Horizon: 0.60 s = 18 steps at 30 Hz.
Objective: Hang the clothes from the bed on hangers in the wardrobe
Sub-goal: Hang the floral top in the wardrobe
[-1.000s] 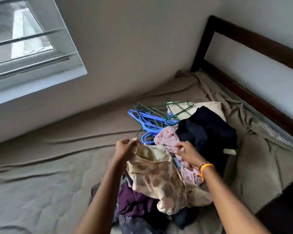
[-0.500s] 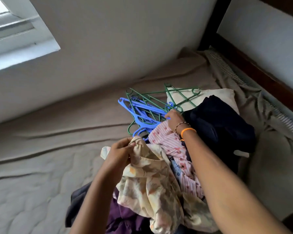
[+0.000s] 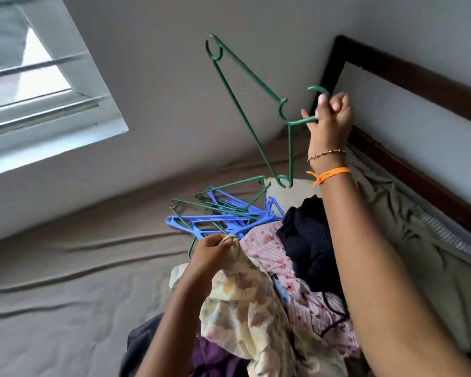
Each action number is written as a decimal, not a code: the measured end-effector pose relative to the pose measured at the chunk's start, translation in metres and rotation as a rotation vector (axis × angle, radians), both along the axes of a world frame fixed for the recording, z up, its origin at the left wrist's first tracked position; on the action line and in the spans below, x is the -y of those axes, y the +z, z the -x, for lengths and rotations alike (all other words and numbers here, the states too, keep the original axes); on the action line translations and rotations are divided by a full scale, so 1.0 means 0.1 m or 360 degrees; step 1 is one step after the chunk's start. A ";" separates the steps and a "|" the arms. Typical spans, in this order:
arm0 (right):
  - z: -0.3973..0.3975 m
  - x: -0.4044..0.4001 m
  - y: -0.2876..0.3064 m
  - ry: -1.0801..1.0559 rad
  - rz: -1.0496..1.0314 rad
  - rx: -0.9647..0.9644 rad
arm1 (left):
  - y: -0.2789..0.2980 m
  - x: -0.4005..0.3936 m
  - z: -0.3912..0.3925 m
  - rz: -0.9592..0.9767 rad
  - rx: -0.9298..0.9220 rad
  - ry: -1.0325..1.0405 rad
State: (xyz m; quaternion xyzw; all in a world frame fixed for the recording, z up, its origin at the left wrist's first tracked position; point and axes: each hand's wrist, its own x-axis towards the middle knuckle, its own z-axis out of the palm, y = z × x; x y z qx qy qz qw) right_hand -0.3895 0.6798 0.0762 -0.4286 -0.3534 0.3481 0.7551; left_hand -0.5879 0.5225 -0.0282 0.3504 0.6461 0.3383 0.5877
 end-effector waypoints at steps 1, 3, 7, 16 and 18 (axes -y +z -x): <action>0.02 0.08 0.13 -0.0007 -0.0037 -0.0082 | 0.07 0.01 0.02 -0.0006 -0.0058 -0.0007; 0.04 0.31 0.29 -0.0042 -0.0089 -0.0312 | 0.23 0.04 0.08 -0.0048 -0.0163 0.0007; 0.12 0.92 0.30 -0.0018 -0.0136 -0.0698 | 0.56 0.14 0.24 -0.0304 -0.0464 0.0092; 0.56 2.15 0.48 0.0060 -0.0178 -0.1067 | 1.33 0.58 0.59 -0.0916 -0.1016 -0.0097; 0.67 2.33 0.62 0.0043 -0.0176 -0.1058 | 1.52 0.68 0.63 -0.1000 -0.0916 -0.0136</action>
